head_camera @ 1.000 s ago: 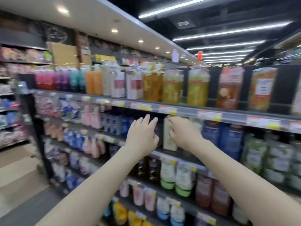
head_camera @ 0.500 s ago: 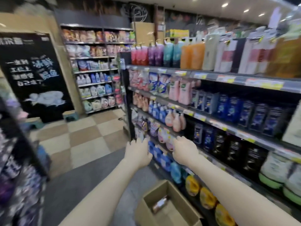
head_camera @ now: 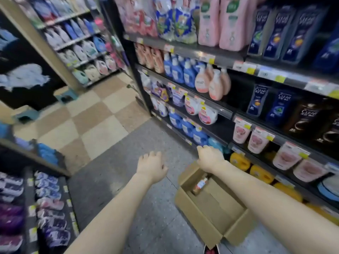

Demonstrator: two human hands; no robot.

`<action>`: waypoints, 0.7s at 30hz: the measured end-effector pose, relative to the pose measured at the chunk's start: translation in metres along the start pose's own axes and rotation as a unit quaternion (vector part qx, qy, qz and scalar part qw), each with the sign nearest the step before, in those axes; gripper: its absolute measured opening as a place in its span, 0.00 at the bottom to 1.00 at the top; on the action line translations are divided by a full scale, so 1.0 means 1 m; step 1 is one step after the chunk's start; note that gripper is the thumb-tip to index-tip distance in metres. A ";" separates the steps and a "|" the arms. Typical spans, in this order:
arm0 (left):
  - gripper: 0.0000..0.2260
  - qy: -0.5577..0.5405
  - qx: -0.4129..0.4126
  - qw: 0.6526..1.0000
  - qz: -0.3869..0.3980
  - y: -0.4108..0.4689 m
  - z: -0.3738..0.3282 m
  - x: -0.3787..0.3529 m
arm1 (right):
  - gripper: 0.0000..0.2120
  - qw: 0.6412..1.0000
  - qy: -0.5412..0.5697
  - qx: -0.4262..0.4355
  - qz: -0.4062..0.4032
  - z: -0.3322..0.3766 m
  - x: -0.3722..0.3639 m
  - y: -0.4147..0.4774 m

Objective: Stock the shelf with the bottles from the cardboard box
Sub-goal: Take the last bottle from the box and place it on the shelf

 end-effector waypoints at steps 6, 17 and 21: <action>0.25 0.011 -0.062 0.996 0.070 0.111 -0.047 -0.057 | 0.17 0.983 0.107 -0.137 0.059 -0.094 -0.068 0.056; 0.30 0.103 -0.214 0.960 0.146 0.282 -0.119 -0.216 | 0.27 0.879 0.306 -0.349 0.110 -0.141 -0.264 0.121; 0.32 0.133 -0.272 0.942 0.146 0.337 -0.157 -0.275 | 0.27 0.823 0.380 -0.414 0.080 -0.144 -0.334 0.161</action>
Point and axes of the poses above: each hand's wrist, its own y-axis towards the middle knuckle, its own x-axis out of the back of the hand, z = x × y, the point moved 9 cm from there along y, towards the middle knuckle, and after that the axes turned 12 degrees about x, right-handed, at the moved point
